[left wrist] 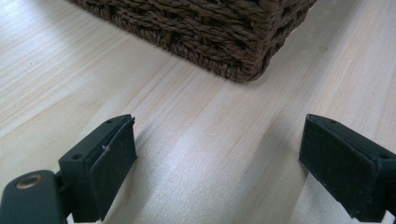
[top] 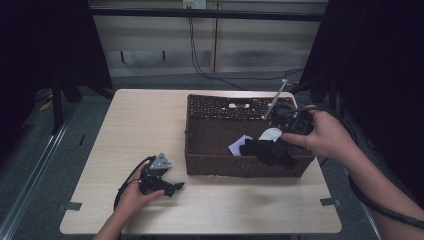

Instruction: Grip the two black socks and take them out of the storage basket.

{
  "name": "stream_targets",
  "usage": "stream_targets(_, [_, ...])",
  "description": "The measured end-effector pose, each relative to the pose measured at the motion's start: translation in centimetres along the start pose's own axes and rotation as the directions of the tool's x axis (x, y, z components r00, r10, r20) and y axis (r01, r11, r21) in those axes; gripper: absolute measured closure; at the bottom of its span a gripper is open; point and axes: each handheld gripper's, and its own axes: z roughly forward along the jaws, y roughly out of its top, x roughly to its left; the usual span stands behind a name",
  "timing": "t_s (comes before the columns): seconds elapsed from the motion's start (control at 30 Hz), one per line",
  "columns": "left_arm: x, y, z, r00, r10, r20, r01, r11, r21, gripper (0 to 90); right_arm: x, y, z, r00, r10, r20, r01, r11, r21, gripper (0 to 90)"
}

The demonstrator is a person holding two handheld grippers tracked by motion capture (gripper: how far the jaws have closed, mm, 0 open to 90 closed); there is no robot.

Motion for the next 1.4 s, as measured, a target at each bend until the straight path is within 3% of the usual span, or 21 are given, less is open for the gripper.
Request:
stream_targets(0.1, [0.0, 0.0, 0.0, 1.0000, -0.002, -0.003, 0.002, 1.0000, -0.003, 10.2, 1.7, -0.5, 0.8, 0.9984, -0.045, -0.034, 0.045, 0.999, -0.020, 75.8])
stream_targets(0.23, [0.0, 0.0, 0.0, 1.0000, -0.002, -0.003, 0.002, 1.0000, -0.005, 10.2, 2.7, -1.1, 3.2, 0.9968, -0.059, -0.054, 0.058, 0.998, -0.012, 75.6])
stream_targets(0.43, [0.0, 0.0, 0.0, 1.0000, -0.001, -0.003, 0.001, 1.0000, -0.005, 10.2, 2.5, -1.6, 7.8, 0.9952, -0.049, -0.085, 0.051, 0.998, 0.029, 75.3])
stream_targets(0.47, [0.0, 0.0, 0.0, 1.0000, -0.001, -0.003, 0.001, 1.0000, -0.005, 10.2, 2.5, -1.6, 7.8, 0.9952, -0.049, -0.085, 0.051, 0.998, 0.029, 75.3])
stream_targets(0.5, [0.0, 0.0, 0.0, 1.0000, -0.001, -0.003, 0.001, 1.0000, -0.005, 10.2, 2.4, -1.7, 9.1, 0.9954, -0.051, -0.082, 0.054, 0.998, 0.042, 75.3])
stream_targets(0.8, [0.0, 0.0, 0.0, 1.0000, -0.004, -0.002, 0.004, 1.0000, -0.003, 10.2, 2.3, -2.5, 13.4, 0.9976, -0.031, -0.062, 0.038, 0.993, 0.111, 74.0])
stream_targets(0.97, [0.0, 0.0, 0.0, 1.0000, -0.004, -0.002, 0.004, 1.0000, -0.003, 10.2, 2.1, -2.8, 14.5, 0.9976, -0.023, -0.066, 0.030, 0.994, 0.105, 70.0])
stream_targets(1.1, [0.0, 0.0, 0.0, 1.0000, -0.004, -0.002, 0.004, 1.0000, -0.003, 10.2, 2.1, -2.9, 14.6, 0.9968, -0.017, -0.078, 0.025, 0.995, 0.096, 59.9])
stream_targets(1.4, [0.0, 0.0, 0.0, 1.0000, -0.003, -0.002, 0.003, 1.0000, -0.003, 10.2, 2.3, -2.6, 11.7, 0.9944, -0.022, -0.103, 0.025, 0.999, 0.025, 45.5])
